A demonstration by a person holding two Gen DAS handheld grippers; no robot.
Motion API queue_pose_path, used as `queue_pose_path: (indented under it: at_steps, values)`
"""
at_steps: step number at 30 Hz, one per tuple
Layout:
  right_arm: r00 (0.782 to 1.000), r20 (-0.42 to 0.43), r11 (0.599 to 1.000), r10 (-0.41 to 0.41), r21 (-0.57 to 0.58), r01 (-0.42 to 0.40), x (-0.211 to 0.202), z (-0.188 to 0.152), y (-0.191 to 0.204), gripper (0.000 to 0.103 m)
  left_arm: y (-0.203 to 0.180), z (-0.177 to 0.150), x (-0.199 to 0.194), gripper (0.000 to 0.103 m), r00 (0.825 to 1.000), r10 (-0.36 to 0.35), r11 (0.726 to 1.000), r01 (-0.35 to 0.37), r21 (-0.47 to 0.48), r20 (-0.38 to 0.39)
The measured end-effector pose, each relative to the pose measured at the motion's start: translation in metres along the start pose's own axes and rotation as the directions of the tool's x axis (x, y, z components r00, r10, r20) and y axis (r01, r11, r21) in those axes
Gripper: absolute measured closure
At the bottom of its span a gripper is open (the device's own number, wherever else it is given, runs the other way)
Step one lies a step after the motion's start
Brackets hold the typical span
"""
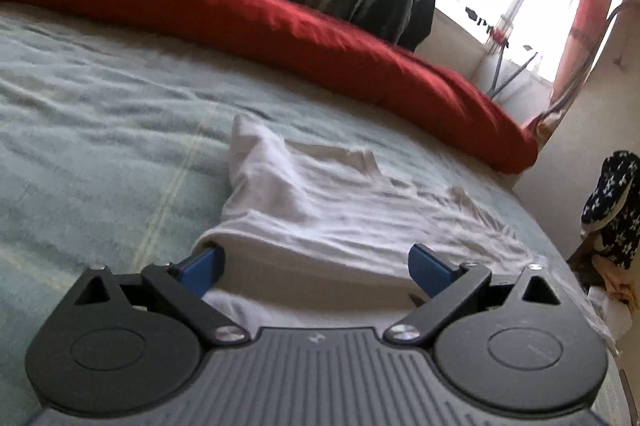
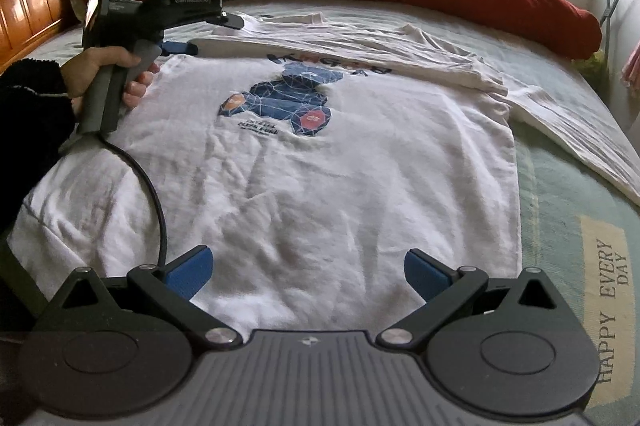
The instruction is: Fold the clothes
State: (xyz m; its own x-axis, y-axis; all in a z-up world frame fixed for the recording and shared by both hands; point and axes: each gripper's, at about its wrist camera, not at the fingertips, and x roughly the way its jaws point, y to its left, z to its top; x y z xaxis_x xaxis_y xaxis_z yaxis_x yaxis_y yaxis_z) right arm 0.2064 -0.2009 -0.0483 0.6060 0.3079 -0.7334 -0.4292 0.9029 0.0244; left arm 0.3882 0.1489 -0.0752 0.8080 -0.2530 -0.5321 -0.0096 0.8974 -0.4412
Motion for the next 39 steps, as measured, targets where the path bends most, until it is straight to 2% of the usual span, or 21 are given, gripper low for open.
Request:
queue_pose_path:
  at_steps: [4, 7, 9, 11, 15, 16, 18, 20, 21, 22, 25, 27, 29, 31, 34, 36, 37, 39]
  values:
    - [1.0, 0.013, 1.0, 0.007, -0.003, -0.007, -0.003, 0.002, -0.001, 0.0, -0.005, 0.011, -0.021, 0.005, 0.997, -0.079, 0.997, 0.079, 0.007, -0.024]
    - [1.0, 0.021, 1.0, 0.012, -0.002, -0.012, -0.003, 0.005, -0.002, 0.0, -0.01, 0.034, -0.028, 0.001, 0.989, -0.146, 0.989, 0.146, -0.016, 0.005]
    - [0.999, 0.03, 1.0, 0.015, -0.007, -0.015, -0.002, 0.008, -0.002, 0.0, -0.014, 0.054, -0.019, 0.001, 0.982, -0.189, 0.981, 0.19, -0.032, 0.011]
    - [0.999, 0.034, 1.0, 0.016, -0.013, -0.016, -0.001, 0.012, 0.0, 0.0, -0.018, 0.068, 0.004, 0.001, 0.977, -0.211, 0.976, 0.21, -0.058, -0.016]
    - [1.0, 0.028, 1.0, 0.014, -0.019, -0.014, 0.002, 0.015, 0.001, 0.0, -0.014, 0.078, 0.06, 0.001, 0.98, -0.18, 0.976, 0.166, -0.143, -0.086]
    - [1.0, 0.025, 1.0, 0.013, -0.019, -0.013, 0.003, 0.015, 0.0, 0.0, -0.009, 0.076, 0.07, 0.001, 0.984, -0.147, 0.98, 0.132, -0.148, -0.098]
    - [1.0, 0.02, 1.0, 0.011, -0.015, -0.01, 0.004, 0.013, -0.003, 0.0, 0.0, 0.072, 0.078, 0.001, 0.993, -0.025, 0.995, 0.013, -0.103, -0.114]
    - [1.0, 0.012, 1.0, 0.009, -0.005, -0.009, 0.006, 0.012, -0.007, 0.0, 0.012, 0.068, 0.079, 0.002, 0.988, 0.092, 0.994, -0.099, -0.053, -0.122]
    - [1.0, 0.009, 1.0, 0.007, 0.003, -0.007, 0.008, 0.011, -0.009, 0.0, 0.021, 0.067, 0.075, 0.002, 0.986, 0.112, 0.991, -0.12, -0.055, -0.127]
    - [1.0, 0.004, 1.0, 0.01, 0.011, -0.01, 0.01, 0.01, -0.011, 0.0, 0.028, 0.066, 0.068, 0.002, 0.985, 0.116, 0.99, -0.124, -0.061, -0.126]
    - [1.0, -0.015, 0.999, 0.018, 0.033, -0.018, 0.018, 0.008, -0.016, 0.0, 0.038, 0.069, 0.037, 0.002, 0.993, 0.063, 0.994, -0.072, -0.081, -0.104]
    - [1.0, -0.026, 0.999, 0.016, 0.045, -0.015, 0.023, 0.007, -0.018, 0.0, 0.032, 0.074, 0.016, 0.002, 0.995, 0.035, 0.999, -0.039, -0.036, -0.091]
    - [0.999, -0.033, 0.999, 0.011, 0.045, -0.01, 0.028, 0.006, -0.018, 0.0, 0.018, 0.077, 0.008, 0.001, 0.995, -0.026, 1.0, 0.027, 0.007, -0.096]
    - [0.999, -0.041, 0.998, -0.001, 0.059, 0.003, 0.027, 0.007, -0.016, 0.0, 0.001, 0.08, 0.005, 0.001, 0.989, -0.101, 0.993, 0.107, 0.048, -0.111]
    - [0.998, -0.054, 0.996, -0.019, 0.083, 0.024, 0.026, 0.01, -0.014, 0.0, -0.022, 0.082, 0.005, 0.001, 0.97, -0.196, 0.973, 0.211, 0.093, -0.144]
    - [0.997, -0.063, 0.994, -0.032, 0.099, 0.038, 0.025, 0.011, -0.013, 0.0, -0.026, 0.075, 0.021, 0.001, 0.962, -0.197, 0.974, 0.214, 0.072, -0.19]
    - [0.997, -0.068, 0.993, -0.038, 0.107, 0.045, 0.024, 0.012, -0.012, 0.0, -0.025, 0.07, 0.03, 0.001, 0.964, -0.163, 0.981, 0.182, 0.073, -0.212]
    - [0.996, -0.077, 0.992, -0.036, 0.117, 0.045, 0.02, 0.012, -0.01, 0.0, -0.017, 0.059, 0.042, 0.001, 0.971, -0.032, 0.992, 0.059, 0.111, -0.236]
